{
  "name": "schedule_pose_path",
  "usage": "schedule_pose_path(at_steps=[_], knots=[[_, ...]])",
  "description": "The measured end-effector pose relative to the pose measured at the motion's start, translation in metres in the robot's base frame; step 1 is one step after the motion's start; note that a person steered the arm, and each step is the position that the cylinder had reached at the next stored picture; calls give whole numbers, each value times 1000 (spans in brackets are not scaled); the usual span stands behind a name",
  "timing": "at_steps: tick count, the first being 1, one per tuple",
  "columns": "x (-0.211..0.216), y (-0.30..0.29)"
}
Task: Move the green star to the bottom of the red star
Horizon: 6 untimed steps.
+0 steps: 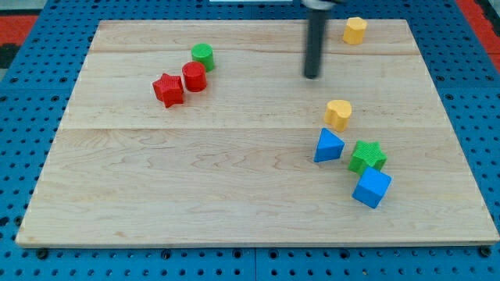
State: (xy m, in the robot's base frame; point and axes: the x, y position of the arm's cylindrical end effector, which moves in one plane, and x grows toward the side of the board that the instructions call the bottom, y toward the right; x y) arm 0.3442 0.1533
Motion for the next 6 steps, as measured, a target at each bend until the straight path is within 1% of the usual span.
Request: schedule_pose_path(at_steps=[1,2,3,4,5,6], knots=[[88,88],[133,48],[132,-47],[129,44],[170,72],[210,-28]])
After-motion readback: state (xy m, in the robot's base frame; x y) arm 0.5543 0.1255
